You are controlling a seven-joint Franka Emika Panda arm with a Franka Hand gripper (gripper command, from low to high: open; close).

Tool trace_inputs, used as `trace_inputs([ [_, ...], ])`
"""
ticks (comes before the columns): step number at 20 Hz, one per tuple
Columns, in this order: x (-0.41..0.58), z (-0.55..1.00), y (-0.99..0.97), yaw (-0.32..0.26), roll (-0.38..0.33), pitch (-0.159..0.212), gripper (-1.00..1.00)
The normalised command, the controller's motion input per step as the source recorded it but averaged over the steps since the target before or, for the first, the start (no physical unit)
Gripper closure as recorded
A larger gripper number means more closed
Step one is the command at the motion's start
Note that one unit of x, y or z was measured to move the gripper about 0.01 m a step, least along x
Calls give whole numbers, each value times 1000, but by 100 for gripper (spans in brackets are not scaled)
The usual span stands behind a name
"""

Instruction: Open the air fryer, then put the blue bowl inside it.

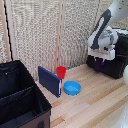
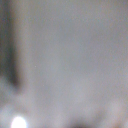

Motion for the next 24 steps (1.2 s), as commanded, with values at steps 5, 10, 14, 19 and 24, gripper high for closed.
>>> trace_inputs([
  [5,5,538,918,-20,-5,-39,100],
  [10,73,419,915,-20,-10,11,100],
  [14,0,240,945,-2,-10,51,100],
  [19,-5,44,965,2,-17,65,100],
  [24,4,-132,838,0,-16,35,100],
])
